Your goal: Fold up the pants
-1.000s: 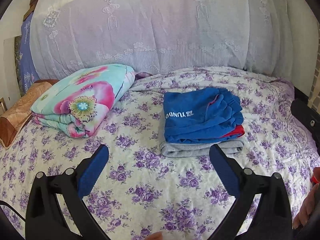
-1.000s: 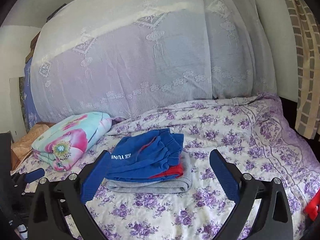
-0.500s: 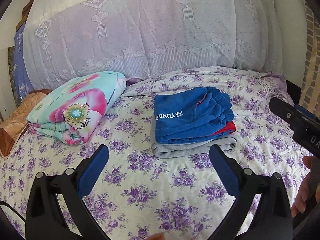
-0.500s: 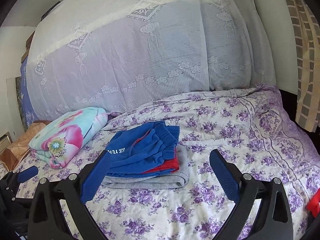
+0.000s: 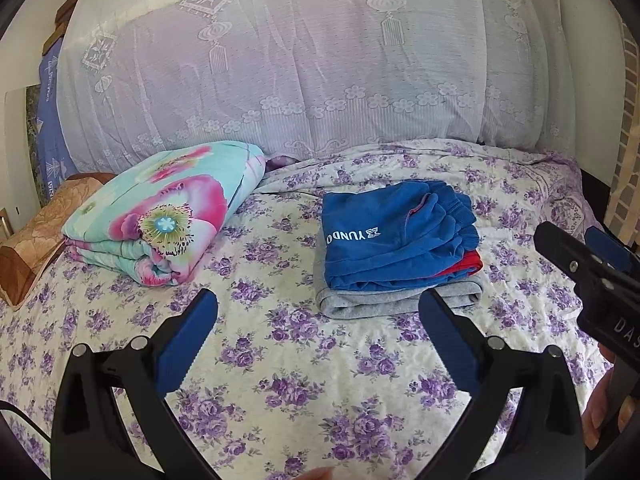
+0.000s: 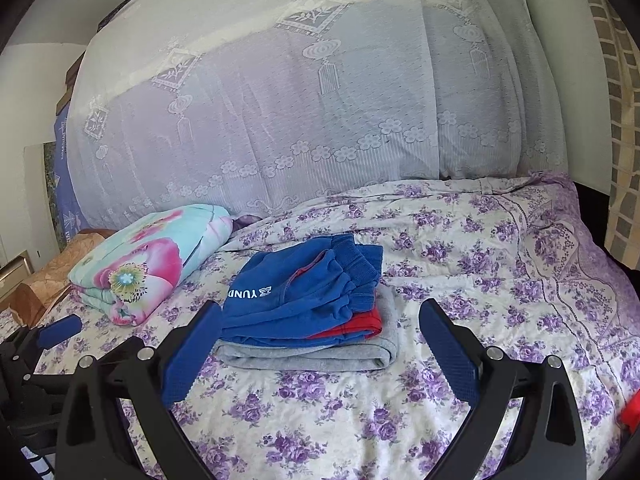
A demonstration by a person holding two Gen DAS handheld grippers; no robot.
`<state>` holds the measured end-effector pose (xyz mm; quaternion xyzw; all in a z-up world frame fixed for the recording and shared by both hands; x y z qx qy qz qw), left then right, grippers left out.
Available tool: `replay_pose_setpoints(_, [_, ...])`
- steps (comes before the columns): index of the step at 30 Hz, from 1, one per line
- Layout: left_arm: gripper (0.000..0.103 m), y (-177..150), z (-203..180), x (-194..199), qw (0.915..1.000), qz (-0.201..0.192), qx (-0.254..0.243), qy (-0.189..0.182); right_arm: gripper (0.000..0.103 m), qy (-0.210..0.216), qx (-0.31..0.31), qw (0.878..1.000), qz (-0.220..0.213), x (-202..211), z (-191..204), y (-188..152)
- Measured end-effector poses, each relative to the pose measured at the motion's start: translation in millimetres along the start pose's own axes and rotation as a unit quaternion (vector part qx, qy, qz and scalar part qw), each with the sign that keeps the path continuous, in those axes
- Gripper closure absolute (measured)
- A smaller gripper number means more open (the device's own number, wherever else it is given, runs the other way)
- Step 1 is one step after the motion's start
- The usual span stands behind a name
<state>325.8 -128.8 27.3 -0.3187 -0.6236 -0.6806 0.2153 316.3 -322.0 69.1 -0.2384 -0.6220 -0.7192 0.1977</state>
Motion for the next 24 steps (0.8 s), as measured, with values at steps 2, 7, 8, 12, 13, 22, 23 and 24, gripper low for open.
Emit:
replay_pose_setpoints(2, [0.005, 0.1, 0.7, -0.4, 1.0, 0.001, 0.001, -0.001, 0.004, 0.0, 0.001, 1.0, 0.0, 0.2, 1.1, -0.3])
replay_pose_setpoints(7, [0.005, 0.0, 0.5, 0.0, 1.0, -0.001, 0.001, 0.0, 0.004, 0.001, 0.001, 1.0, 0.0, 0.7, 2.3, -0.4])
replay_pose_setpoints(8, [0.005, 0.2, 0.9, 0.5, 1.0, -0.002, 0.001, 0.0, 0.004, 0.001, 0.002, 1.0, -0.001, 0.8, 2.5, -0.3])
replay_pose_setpoints(12, [0.005, 0.1, 5.5, 3.3, 0.9997, -0.016, 0.013, 0.01, 0.004, 0.001, 0.001, 1.0, -0.002, 1.7, 2.8, 0.0])
replay_pose_setpoints(13, [0.005, -0.4, 5.6, 3.7, 0.9997, -0.016, 0.014, 0.009, 0.004, 0.002, 0.0, 1.0, -0.003, 1.9, 2.5, 0.1])
replay_pose_setpoints(22, [0.005, -1.9, -8.7, 4.8, 0.9997, -0.007, -0.021, 0.004, 0.004, 0.004, 0.0, 1.0, -0.003, 3.4, 1.7, 0.5])
replay_pose_setpoints(23, [0.005, -2.0, -8.9, 4.6, 0.9998, -0.006, -0.021, 0.003, 0.004, 0.005, -0.001, 1.0, -0.003, 3.5, 1.6, 0.4])
replay_pose_setpoints(24, [0.005, -2.1, -8.7, 4.7, 0.9998, -0.006, -0.02, 0.004, 0.004, 0.005, -0.001, 1.0, -0.003, 3.7, 1.6, 0.4])
Point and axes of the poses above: each gripper's, at about its wrist camera, not at the fingertips, and x roughly against the way its jaws point, z to its left, y to its top, the point moved 5 cm from there along -x, roughly the way its jaws point, and after that the axes turned 15 degrees about z, right-handed, at the moved point
